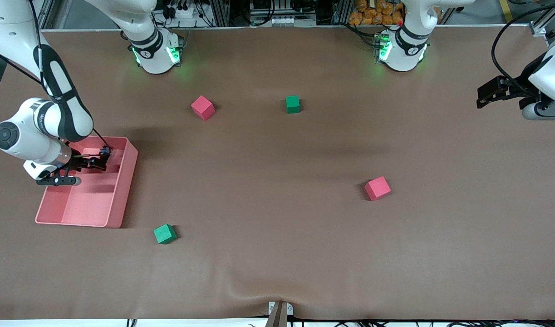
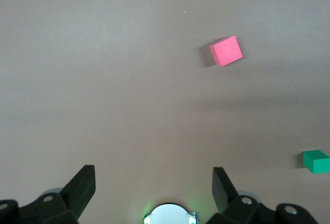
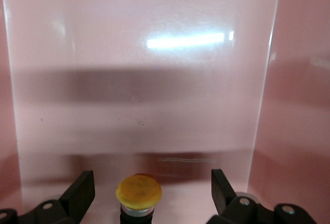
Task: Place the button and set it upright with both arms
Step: 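Close the right gripper around the button's blue base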
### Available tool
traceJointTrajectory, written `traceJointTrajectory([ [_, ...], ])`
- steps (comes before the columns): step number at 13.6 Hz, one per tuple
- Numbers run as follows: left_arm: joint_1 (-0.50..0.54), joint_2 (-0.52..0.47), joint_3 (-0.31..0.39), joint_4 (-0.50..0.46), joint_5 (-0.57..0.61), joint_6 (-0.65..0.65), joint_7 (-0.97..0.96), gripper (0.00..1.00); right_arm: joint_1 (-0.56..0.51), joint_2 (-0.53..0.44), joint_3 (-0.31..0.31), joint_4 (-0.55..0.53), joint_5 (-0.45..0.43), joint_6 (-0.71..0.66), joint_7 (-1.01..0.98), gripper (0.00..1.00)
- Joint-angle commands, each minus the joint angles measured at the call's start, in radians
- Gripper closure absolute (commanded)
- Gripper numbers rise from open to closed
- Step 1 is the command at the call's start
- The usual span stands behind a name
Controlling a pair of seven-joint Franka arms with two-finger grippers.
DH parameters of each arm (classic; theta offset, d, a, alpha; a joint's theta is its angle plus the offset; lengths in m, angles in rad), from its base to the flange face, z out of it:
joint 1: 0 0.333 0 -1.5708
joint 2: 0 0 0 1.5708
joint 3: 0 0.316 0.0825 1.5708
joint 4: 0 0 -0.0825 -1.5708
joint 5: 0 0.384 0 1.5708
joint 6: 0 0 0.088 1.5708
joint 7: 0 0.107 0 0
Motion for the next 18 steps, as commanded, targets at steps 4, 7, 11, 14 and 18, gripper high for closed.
traceJointTrajectory([
  [4, 0.006, -0.001, -0.004, 0.001, 0.006, 0.007, -0.005, 0.0, -0.002, -0.02, 0.009, -0.006, -0.014, 0.017, -0.047, 0.0],
  [7, 0.006, -0.001, -0.004, 0.001, 0.005, 0.007, -0.005, 0.0, 0.015, -0.02, 0.019, -0.011, -0.012, 0.01, -0.062, 0.0],
  [11, 0.009, -0.001, -0.004, 0.005, 0.005, 0.007, -0.005, 0.0, 0.009, -0.012, 0.018, -0.011, -0.011, 0.019, -0.064, 0.0],
  [14, 0.009, -0.001, -0.004, 0.006, 0.003, 0.01, -0.005, 0.0, -0.006, -0.012, 0.016, -0.015, -0.009, 0.025, -0.064, 0.0],
  [18, 0.006, 0.017, -0.006, 0.003, 0.003, 0.039, -0.005, 0.0, -0.02, -0.024, 0.016, -0.082, -0.002, 0.025, -0.053, 0.0],
])
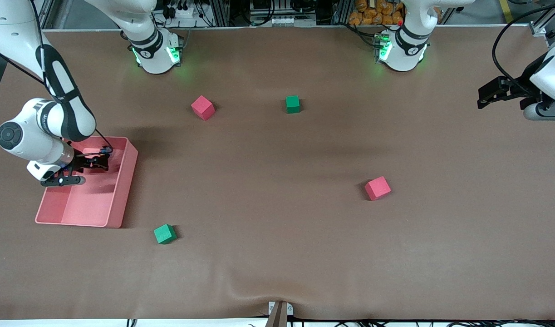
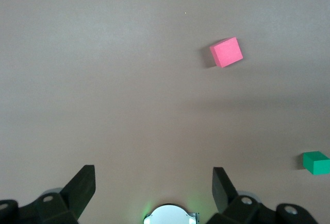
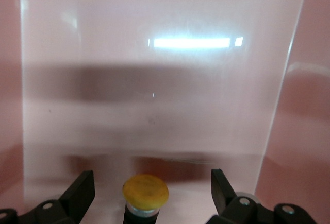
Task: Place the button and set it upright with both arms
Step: 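Close the right gripper around the button's blue base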
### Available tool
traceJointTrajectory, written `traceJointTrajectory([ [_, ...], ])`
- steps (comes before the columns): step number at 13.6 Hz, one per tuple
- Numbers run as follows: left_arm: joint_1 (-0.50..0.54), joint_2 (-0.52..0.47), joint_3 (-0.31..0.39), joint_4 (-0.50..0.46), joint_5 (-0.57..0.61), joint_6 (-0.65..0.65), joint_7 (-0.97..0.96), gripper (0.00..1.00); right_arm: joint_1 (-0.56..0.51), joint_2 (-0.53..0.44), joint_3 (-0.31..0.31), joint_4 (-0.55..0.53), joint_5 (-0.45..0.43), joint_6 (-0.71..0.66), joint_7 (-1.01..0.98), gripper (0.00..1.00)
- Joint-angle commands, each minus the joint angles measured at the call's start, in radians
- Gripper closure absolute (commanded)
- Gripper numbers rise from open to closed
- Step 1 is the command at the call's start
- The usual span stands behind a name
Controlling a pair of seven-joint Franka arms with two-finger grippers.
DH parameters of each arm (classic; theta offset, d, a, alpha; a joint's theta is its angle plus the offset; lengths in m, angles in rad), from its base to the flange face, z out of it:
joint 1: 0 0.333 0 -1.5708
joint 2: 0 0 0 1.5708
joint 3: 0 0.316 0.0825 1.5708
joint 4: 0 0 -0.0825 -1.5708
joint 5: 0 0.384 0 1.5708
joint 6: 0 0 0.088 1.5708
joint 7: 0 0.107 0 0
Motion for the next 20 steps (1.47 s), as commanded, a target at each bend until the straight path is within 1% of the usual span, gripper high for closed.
traceJointTrajectory([
  [1, -0.001, 0.035, -0.005, 0.005, 0.003, 0.043, -0.005, 0.0, -0.029, -0.026, 0.01, -0.08, -0.001, 0.014, 0.002, 0.0],
  [4, 0.008, 0.059, -0.006, 0.005, 0.002, 0.069, -0.004, 0.0, -0.044, -0.031, 0.01, -0.114, 0.002, 0.005, 0.009, 0.0],
  [9, 0.01, 0.058, -0.005, 0.005, 0.002, 0.063, 0.012, 0.0, -0.039, -0.029, 0.01, -0.125, 0.002, 0.0, 0.042, 0.0],
  [13, 0.01, 0.087, -0.005, 0.003, 0.002, 0.065, 0.013, 0.0, -0.036, -0.022, 0.009, -0.126, 0.002, -0.014, 0.059, 0.0],
  [18, 0.027, 0.082, -0.005, -0.009, 0.002, 0.063, 0.018, 0.0, -0.039, -0.011, 0.007, -0.126, 0.0, -0.028, 0.065, 0.0],
  [19, 0.028, 0.081, -0.005, -0.009, -0.001, 0.063, 0.018, 0.0, -0.036, -0.006, 0.007, -0.126, 0.0, -0.028, 0.065, 0.34],
  [20, 0.03, 0.081, -0.005, -0.01, -0.015, 0.063, 0.018, 0.0, -0.035, -0.003, 0.007, -0.125, 0.0, -0.028, 0.065, 0.78],
])
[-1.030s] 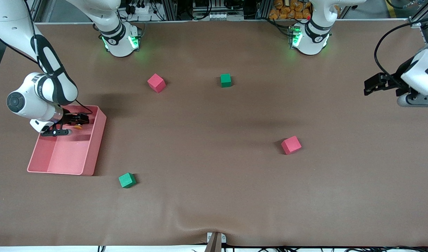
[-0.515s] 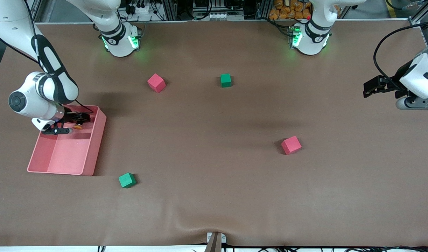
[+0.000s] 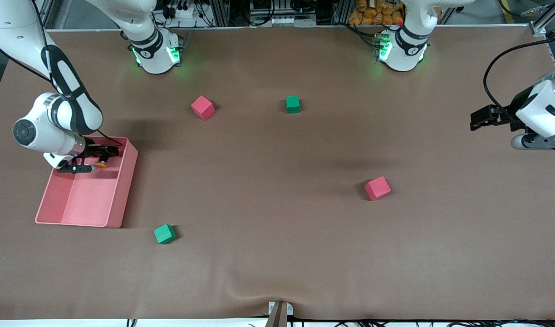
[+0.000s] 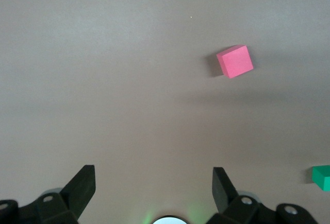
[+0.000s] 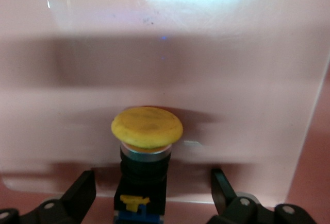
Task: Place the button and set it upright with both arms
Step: 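Close the right gripper around the button's blue base, then lift the button out of the tray with the right gripper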
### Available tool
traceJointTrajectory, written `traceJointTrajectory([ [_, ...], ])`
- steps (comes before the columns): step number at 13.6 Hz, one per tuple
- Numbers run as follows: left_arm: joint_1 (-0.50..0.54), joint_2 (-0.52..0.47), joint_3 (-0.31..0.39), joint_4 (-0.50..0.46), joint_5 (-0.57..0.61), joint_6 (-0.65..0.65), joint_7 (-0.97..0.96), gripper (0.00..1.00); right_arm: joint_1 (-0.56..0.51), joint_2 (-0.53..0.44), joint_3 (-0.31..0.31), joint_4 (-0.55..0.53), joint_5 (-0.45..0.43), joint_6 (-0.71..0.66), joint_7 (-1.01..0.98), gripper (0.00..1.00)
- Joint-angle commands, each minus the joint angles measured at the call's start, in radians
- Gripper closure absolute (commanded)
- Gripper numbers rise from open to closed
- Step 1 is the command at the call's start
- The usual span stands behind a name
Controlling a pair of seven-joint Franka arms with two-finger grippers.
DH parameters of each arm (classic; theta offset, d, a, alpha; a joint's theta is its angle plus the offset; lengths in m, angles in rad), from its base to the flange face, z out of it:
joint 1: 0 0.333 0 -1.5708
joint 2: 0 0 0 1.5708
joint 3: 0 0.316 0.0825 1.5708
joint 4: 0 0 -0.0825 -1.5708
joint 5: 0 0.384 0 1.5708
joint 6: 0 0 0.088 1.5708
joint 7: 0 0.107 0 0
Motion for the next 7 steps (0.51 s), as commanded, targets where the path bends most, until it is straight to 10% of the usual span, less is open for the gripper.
traceJointTrajectory([
  [1, 0.013, -0.012, -0.002, -0.009, -0.027, -0.003, 0.015, 0.0, -0.011, -0.001, 0.011, -0.022, -0.003, -0.001, 0.012, 1.0],
  [7, 0.034, -0.013, -0.002, -0.023, -0.033, -0.003, 0.041, 0.0, -0.011, -0.004, 0.011, -0.015, -0.004, -0.001, -0.009, 1.0],
])
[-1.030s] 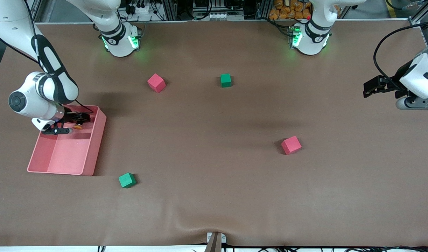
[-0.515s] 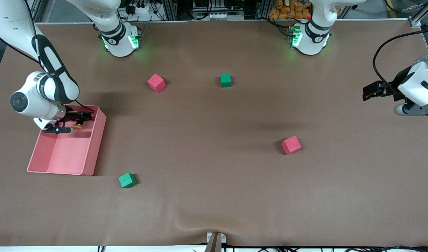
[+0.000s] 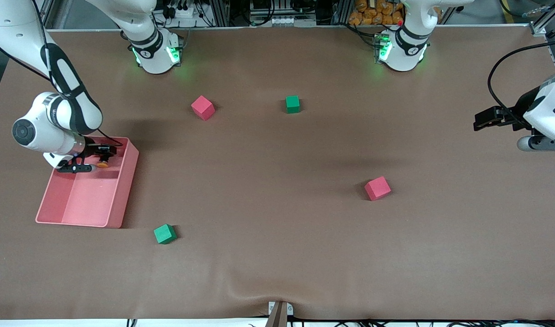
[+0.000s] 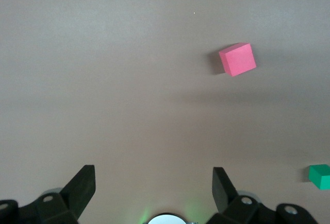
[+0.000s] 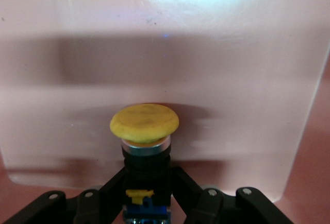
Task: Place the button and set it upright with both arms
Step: 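Lift the button out of the tray with the right gripper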
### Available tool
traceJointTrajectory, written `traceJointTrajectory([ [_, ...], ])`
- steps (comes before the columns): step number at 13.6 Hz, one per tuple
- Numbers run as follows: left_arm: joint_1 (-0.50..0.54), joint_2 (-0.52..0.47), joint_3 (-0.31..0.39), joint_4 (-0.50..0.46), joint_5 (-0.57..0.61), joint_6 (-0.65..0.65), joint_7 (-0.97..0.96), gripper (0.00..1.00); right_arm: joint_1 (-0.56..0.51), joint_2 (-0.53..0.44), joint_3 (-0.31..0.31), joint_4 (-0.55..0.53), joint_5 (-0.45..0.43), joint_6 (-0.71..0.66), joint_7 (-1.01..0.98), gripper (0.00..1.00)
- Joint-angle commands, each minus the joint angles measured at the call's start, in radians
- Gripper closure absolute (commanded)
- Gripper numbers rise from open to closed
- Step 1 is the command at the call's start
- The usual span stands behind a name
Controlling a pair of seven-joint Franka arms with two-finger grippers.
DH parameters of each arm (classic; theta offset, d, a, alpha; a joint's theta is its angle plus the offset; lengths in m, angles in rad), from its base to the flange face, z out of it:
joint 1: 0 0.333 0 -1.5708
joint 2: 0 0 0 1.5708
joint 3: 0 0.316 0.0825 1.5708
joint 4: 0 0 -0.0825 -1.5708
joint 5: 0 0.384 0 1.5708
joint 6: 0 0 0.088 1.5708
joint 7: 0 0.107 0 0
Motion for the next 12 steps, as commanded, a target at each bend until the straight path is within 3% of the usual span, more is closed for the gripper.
traceJointTrajectory([
  [1, 0.008, -0.012, -0.003, -0.006, -0.016, -0.001, 0.031, 0.0, -0.011, 0.002, 0.004, -0.009, -0.007, 0.018, -0.022, 1.0],
  [4, 0.008, -0.007, -0.003, -0.006, -0.016, 0.0, 0.031, 0.0, -0.011, -0.01, 0.005, 0.064, -0.007, -0.017, -0.13, 1.0],
  [7, 0.006, -0.007, -0.005, -0.006, -0.016, 0.0, 0.033, 0.0, -0.011, -0.024, 0.007, 0.198, -0.007, -0.154, -0.245, 1.0],
  [12, 0.006, -0.012, -0.005, -0.006, -0.014, 0.0, 0.039, 0.0, 0.066, -0.069, 0.015, 0.351, -0.005, -0.279, -0.353, 1.0],
])
